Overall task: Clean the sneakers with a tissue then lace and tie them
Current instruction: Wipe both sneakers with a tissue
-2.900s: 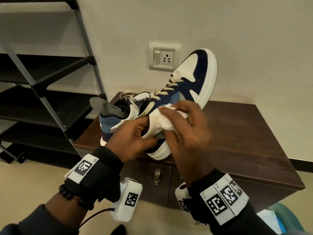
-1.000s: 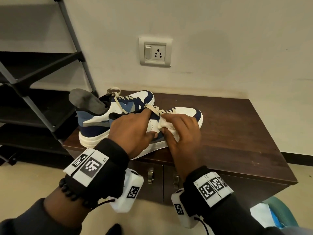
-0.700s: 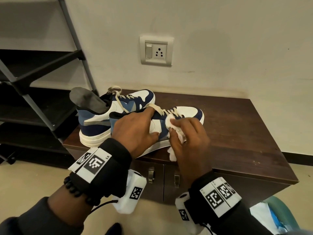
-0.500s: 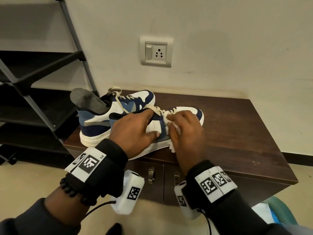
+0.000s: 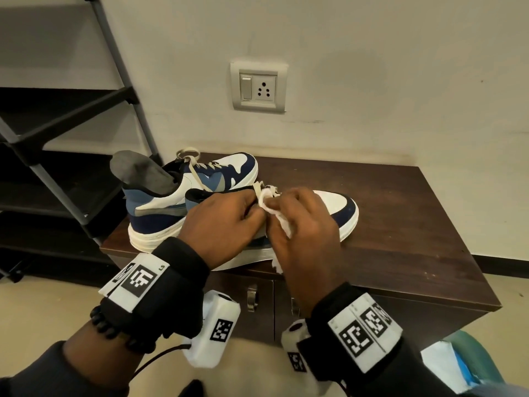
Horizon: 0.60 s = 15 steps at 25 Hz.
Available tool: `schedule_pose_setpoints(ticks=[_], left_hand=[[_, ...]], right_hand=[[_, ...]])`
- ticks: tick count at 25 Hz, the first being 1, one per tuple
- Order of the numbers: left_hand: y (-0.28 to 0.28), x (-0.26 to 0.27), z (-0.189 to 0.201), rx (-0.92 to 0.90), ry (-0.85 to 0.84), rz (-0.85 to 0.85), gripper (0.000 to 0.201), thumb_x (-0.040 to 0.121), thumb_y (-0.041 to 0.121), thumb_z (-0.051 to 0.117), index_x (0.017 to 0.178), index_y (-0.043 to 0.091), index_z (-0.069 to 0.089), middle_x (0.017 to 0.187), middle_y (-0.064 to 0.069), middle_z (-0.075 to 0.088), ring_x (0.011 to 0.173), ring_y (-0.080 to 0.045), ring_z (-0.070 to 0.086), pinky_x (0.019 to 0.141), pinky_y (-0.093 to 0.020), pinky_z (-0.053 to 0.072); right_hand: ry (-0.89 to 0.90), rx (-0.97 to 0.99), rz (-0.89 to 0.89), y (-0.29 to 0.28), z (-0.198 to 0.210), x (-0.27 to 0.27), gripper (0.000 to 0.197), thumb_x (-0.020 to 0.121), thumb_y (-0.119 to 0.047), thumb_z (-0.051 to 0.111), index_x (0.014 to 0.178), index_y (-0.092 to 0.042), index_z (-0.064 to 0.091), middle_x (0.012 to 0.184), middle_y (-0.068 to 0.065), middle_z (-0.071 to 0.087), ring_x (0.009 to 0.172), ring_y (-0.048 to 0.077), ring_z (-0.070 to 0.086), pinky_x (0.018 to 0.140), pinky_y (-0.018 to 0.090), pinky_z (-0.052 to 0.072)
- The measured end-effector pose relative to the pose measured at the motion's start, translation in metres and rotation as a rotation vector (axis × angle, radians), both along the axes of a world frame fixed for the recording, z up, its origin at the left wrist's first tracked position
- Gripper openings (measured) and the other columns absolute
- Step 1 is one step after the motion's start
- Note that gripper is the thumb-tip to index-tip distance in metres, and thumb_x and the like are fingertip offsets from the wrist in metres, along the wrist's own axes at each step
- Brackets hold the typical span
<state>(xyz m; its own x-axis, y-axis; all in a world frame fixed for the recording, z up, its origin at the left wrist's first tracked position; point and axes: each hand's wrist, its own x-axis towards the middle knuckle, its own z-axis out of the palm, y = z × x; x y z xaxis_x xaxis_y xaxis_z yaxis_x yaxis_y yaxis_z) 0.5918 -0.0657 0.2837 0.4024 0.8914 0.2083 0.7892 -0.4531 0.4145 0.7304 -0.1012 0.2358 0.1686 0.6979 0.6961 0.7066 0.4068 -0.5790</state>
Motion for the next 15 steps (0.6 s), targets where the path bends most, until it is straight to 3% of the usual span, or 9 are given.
schedule_pose_setpoints(ticks=[2,5,7,9,12,15], left_hand=[[-0.0014,-0.0003,0.0002,0.010,0.035,-0.010,0.020,0.091,0.036,0.046,0.075,0.024,0.048,0.064,0.003,0.050,0.064,-0.014,0.048,0.055,-0.028,0.032],[-0.0060,-0.0020,0.0010,0.033,0.047,-0.016,0.018,0.088,0.042,0.050,0.086,0.025,0.054,0.069,0.005,0.055,0.070,-0.014,0.052,0.057,-0.028,0.036],[-0.0067,-0.0014,0.0012,0.056,0.050,-0.009,0.018,0.087,0.043,0.054,0.077,0.030,0.046,0.065,0.009,0.049,0.065,-0.009,0.047,0.055,-0.025,0.030],[-0.0068,-0.0003,0.0018,0.073,0.070,0.007,0.029,0.088,0.043,0.057,0.072,0.032,0.035,0.061,0.013,0.040,0.062,-0.007,0.042,0.052,-0.020,0.024],[-0.0066,-0.0006,0.0015,0.073,0.072,0.004,0.017,0.088,0.045,0.057,0.087,0.033,0.045,0.068,0.016,0.045,0.072,-0.007,0.046,0.056,-0.023,0.027],[-0.0064,-0.0015,0.0009,0.046,0.073,-0.008,0.018,0.089,0.043,0.056,0.098,0.029,0.050,0.084,0.015,0.056,0.082,-0.010,0.051,0.065,-0.027,0.033]], right_hand=[[-0.027,-0.033,-0.075,0.0018,-0.0037,0.0007,0.014,0.080,-0.002,0.066,0.093,-0.009,0.067,0.094,0.006,0.059,0.088,0.019,0.055,0.073,0.034,0.050],[-0.004,0.005,-0.076,0.0020,-0.0048,0.0040,0.016,0.081,-0.003,0.066,0.096,-0.009,0.068,0.093,0.004,0.059,0.086,0.016,0.054,0.072,0.026,0.046],[-0.066,0.004,-0.075,0.0008,-0.0071,0.0027,0.017,0.079,-0.001,0.066,0.095,-0.007,0.067,0.093,0.007,0.058,0.087,0.019,0.054,0.071,0.025,0.044],[-0.067,-0.030,-0.178,0.0028,-0.0101,0.0059,0.016,0.077,0.001,0.067,0.091,-0.006,0.066,0.092,0.009,0.058,0.087,0.024,0.055,0.068,0.034,0.049],[-0.079,0.015,-0.135,-0.0022,-0.0103,0.0036,0.016,0.078,-0.001,0.068,0.093,-0.006,0.067,0.092,0.007,0.059,0.086,0.020,0.054,0.068,0.032,0.049],[-0.091,0.030,-0.166,0.0013,-0.0075,0.0083,0.017,0.078,0.001,0.067,0.094,-0.007,0.066,0.095,0.007,0.060,0.089,0.020,0.055,0.070,0.035,0.051]])
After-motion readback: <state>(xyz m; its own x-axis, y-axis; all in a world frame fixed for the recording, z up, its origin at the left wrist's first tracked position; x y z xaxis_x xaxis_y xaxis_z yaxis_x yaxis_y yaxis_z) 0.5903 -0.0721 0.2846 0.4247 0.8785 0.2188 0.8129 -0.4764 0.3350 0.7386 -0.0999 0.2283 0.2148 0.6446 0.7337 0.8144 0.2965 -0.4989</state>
